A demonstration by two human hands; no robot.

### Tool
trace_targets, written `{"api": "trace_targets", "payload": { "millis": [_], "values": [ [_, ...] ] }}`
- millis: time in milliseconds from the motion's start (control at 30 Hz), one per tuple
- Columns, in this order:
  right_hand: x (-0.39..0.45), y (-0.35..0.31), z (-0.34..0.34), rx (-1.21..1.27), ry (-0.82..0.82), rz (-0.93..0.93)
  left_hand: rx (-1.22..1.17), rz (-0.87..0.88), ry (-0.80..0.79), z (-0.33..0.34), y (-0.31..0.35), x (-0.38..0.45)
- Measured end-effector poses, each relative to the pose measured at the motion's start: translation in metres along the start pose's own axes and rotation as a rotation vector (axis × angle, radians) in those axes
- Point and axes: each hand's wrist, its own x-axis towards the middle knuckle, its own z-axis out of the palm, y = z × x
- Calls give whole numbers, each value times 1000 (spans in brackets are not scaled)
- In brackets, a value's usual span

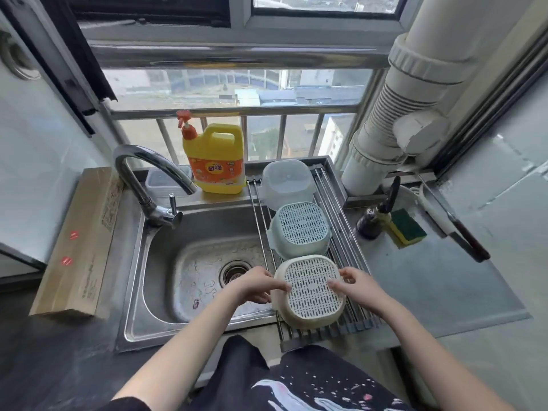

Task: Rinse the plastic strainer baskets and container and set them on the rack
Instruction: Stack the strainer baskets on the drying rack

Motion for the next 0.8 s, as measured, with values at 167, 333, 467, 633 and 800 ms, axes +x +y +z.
{"api": "trace_targets", "payload": {
  "millis": [167,333,467,633,800],
  "values": [
    [7,-3,0,-73,-74,29,79,-30,52,7,7,2],
    [25,-17,-2,-23,136,-103,38,76,256,13,21,6],
    [51,-35,4,191,133,-48,-135,112,326,27,37,20],
    [70,-53,20,379,43,-56,-220,162,393,46,39,36],
    [78,-56,32,203,-32,-91,-296,243,491,40,36,44]
  ]
}}
